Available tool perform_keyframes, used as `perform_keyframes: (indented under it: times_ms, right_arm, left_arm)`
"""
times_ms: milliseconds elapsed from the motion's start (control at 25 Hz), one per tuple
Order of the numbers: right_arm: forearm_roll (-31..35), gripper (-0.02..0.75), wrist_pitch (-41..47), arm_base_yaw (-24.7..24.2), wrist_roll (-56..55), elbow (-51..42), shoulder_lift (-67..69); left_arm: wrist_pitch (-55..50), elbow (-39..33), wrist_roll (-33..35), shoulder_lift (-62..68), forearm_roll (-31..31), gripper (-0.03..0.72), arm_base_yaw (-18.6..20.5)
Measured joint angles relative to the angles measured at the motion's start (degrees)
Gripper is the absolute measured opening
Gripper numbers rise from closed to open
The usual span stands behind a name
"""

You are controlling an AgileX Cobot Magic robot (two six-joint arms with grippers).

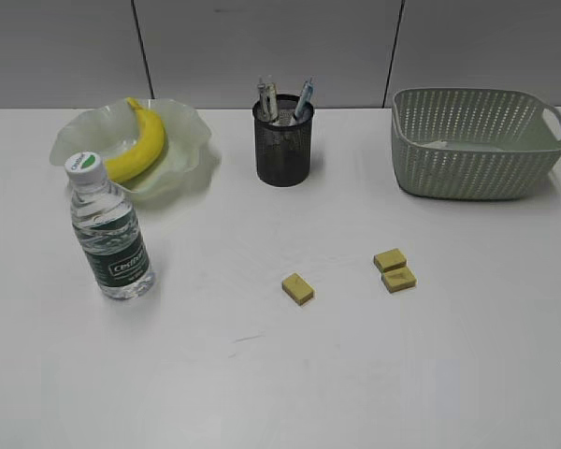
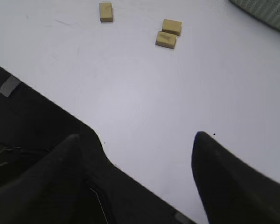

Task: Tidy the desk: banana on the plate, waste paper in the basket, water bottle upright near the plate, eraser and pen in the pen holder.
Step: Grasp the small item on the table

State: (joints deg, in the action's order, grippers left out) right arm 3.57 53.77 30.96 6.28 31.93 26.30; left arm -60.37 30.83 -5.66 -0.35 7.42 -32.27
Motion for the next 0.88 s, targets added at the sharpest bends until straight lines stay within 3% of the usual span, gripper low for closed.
perform_keyframes:
  times_ms: [360, 680, 880]
  right_arm:
    - [-0.4, 0.572, 5.2, 0.0, -1.0, -2.6, -19.5]
    - [-2.8, 0.572, 5.3, 0.0, -3.6, -2.6, -24.9]
    - [-3.6, 0.572, 5.4, 0.0, -4.7, -2.7, -26.6]
  left_arm:
    - [0.0, 0.0, 0.0, 0.0, -0.1, 0.279, 0.0]
    - [0.0, 0.0, 0.0, 0.5, -0.1, 0.279, 0.0]
    - [0.9, 0.7, 0.0, 9.7, -3.6, 0.279, 0.0]
